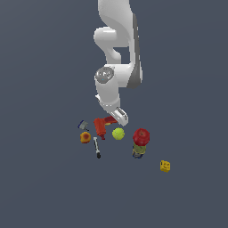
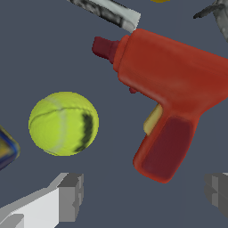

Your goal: Pick up a designated object from a clutter of objects.

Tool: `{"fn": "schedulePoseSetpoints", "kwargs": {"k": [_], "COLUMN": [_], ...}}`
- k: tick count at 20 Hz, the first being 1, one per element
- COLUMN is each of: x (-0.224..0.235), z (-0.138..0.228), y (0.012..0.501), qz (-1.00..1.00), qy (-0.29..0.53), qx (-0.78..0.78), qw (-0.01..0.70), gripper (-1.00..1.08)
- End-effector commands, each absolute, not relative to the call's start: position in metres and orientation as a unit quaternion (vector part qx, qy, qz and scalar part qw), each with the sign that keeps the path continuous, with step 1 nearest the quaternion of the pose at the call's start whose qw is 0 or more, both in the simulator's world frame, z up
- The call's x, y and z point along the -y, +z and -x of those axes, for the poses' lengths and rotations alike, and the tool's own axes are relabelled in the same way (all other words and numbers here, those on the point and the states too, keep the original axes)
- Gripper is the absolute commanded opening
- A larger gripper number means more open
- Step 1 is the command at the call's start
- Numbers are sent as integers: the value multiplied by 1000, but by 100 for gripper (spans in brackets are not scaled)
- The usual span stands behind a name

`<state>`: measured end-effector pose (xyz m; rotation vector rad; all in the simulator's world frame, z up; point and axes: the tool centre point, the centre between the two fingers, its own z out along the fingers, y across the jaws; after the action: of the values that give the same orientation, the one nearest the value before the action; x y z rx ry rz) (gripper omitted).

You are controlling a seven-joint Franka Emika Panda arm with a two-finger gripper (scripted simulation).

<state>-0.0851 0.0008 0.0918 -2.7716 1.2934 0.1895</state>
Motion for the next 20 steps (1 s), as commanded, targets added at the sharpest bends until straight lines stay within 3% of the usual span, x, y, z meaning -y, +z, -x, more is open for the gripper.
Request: {"fn": "schedulePoseSetpoints", "kwargs": {"k": [1, 20], "x": [2, 9], "z": [94, 118], "y": [79, 46], "qz": [886, 845], "qy": [63, 66], "qx": [-457, -531], "qw": [37, 29], "gripper": [108, 108]}}
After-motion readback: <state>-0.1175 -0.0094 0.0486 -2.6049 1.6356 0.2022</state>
